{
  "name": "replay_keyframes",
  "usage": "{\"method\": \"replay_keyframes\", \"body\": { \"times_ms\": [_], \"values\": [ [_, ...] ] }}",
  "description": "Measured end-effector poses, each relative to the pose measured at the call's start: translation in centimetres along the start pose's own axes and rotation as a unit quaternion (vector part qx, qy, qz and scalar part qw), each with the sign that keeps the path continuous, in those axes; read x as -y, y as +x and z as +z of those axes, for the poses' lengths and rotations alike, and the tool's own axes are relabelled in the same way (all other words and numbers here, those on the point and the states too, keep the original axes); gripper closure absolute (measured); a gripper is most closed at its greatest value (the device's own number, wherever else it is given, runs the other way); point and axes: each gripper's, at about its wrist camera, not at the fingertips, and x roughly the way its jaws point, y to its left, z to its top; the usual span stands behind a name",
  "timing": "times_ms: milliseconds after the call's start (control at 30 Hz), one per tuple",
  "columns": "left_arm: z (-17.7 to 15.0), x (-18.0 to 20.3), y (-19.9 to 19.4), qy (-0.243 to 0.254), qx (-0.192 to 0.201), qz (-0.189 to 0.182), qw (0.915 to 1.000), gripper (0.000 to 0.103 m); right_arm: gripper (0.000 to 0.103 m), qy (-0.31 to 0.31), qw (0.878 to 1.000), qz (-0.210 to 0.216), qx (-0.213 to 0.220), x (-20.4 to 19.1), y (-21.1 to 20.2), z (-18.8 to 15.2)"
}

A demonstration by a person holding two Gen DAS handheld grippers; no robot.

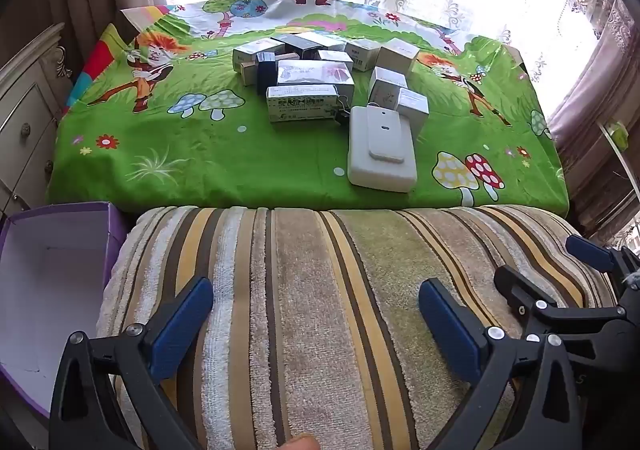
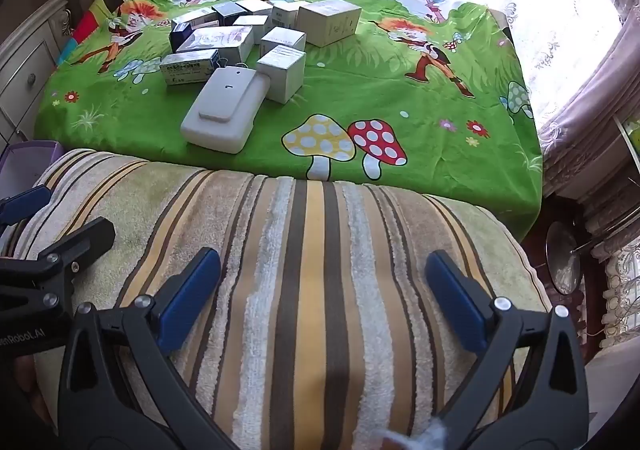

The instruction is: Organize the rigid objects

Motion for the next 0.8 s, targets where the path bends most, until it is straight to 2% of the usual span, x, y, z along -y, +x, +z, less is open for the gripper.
{"method": "replay_keyframes", "body": {
  "times_ms": [800],
  "values": [
    [0.07, 0.19, -0.35, -0.002, -0.005, 0.004, 1.0000, 0.000, 0.000, -0.001, 1.000, 0.002, -0.004, -0.08, 0.11, 0.04]
  ]
}}
